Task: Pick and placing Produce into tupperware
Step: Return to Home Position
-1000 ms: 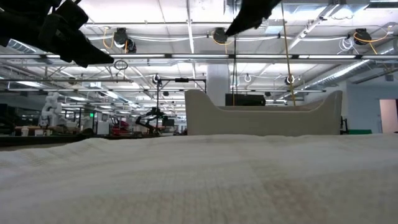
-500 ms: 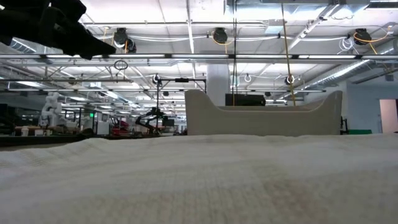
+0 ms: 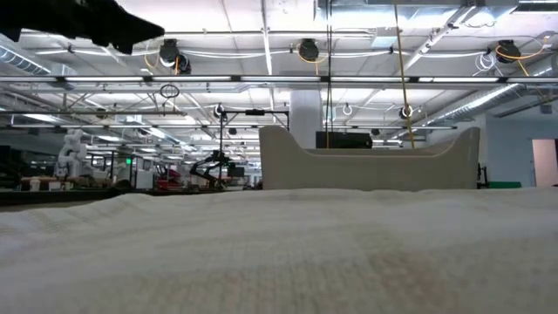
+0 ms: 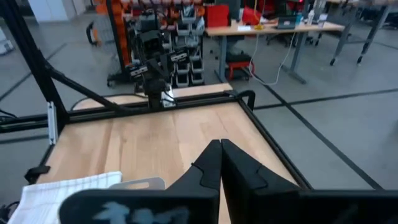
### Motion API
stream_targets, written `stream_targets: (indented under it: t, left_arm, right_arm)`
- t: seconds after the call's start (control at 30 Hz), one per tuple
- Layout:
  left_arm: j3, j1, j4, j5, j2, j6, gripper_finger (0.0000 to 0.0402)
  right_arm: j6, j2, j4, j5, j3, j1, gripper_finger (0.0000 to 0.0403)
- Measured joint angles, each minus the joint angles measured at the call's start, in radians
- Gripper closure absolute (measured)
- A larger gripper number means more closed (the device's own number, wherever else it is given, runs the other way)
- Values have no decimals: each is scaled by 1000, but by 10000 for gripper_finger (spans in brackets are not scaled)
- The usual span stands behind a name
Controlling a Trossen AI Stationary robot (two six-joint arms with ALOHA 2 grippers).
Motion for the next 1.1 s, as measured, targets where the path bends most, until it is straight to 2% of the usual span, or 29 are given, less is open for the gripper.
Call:
stream_targets:
  t: [0.3, 0.37, 0.6, 0.83, 1.1]
  left_arm:
    - [86, 0, -44, -11, -1, 89, 401]
    - [100, 0, -43, -15, -1, 97, 401]
    - [144, 0, -43, -97, 0, 68, 401]
    - [163, 0, -35, -143, 0, 55, 402]
    - [174, 0, -103, -143, 0, 62, 402]
  right_arm:
    - [0, -156, -127, 8, 1, -1, 403]
    - [0, -185, -148, 38, 1, -1, 403]
    - [-45, -271, -254, 87, 1, -2, 403]
    - [-56, -355, -284, 108, 1, -2, 403]
    - [-3, -393, -419, 107, 1, -63, 403]
